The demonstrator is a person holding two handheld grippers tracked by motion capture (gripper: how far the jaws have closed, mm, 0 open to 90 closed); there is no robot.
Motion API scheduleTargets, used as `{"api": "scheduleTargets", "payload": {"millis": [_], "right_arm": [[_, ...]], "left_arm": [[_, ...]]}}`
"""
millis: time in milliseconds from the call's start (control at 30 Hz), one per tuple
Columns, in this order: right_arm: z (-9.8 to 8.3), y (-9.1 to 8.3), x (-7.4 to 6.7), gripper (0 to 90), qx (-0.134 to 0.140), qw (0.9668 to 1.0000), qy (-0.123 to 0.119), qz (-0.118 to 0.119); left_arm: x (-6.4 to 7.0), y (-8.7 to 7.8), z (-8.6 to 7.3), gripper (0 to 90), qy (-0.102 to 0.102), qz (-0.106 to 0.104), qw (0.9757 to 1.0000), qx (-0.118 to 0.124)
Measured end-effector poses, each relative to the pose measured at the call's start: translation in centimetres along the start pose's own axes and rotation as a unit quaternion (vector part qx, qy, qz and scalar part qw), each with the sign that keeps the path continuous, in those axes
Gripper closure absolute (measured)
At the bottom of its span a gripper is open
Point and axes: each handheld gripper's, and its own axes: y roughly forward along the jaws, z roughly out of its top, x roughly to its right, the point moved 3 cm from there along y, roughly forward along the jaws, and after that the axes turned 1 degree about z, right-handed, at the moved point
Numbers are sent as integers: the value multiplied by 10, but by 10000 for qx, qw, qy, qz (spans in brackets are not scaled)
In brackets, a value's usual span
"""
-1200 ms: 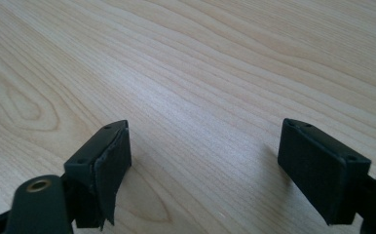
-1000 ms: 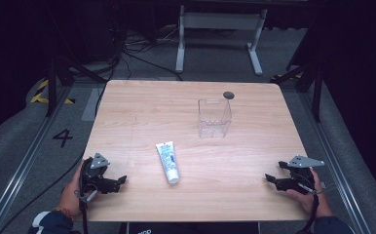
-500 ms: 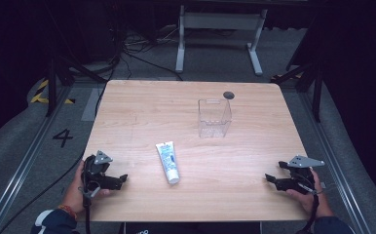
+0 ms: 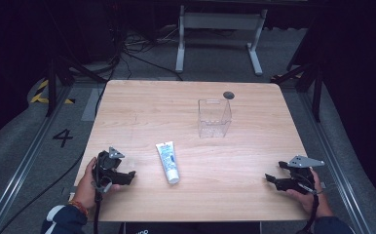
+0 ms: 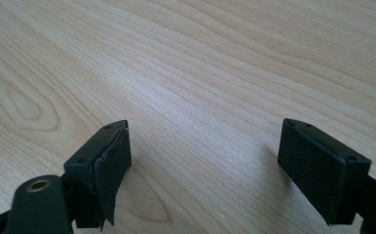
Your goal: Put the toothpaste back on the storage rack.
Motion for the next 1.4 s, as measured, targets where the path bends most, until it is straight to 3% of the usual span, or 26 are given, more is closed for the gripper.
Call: {"api": "scheduleTargets", "payload": {"millis": [267, 767, 933, 1400], "right_arm": [[0, 0, 0, 202, 0, 10000, 0, 1], [0, 0, 0, 202, -5, 10000, -4, 3], [0, 0, 0, 202, 0, 10000, 0, 1], [0, 0, 0, 202, -1, 10000, -2, 1]], "left_arm": [[15, -3, 17, 172, -28, -234, 9997, 90], [42, 0, 53, 182, 51, -428, 9988, 252], [52, 5, 66, 185, -177, -395, 9990, 144], [71, 17, 83, 191, -379, -620, 9972, 159]]}}
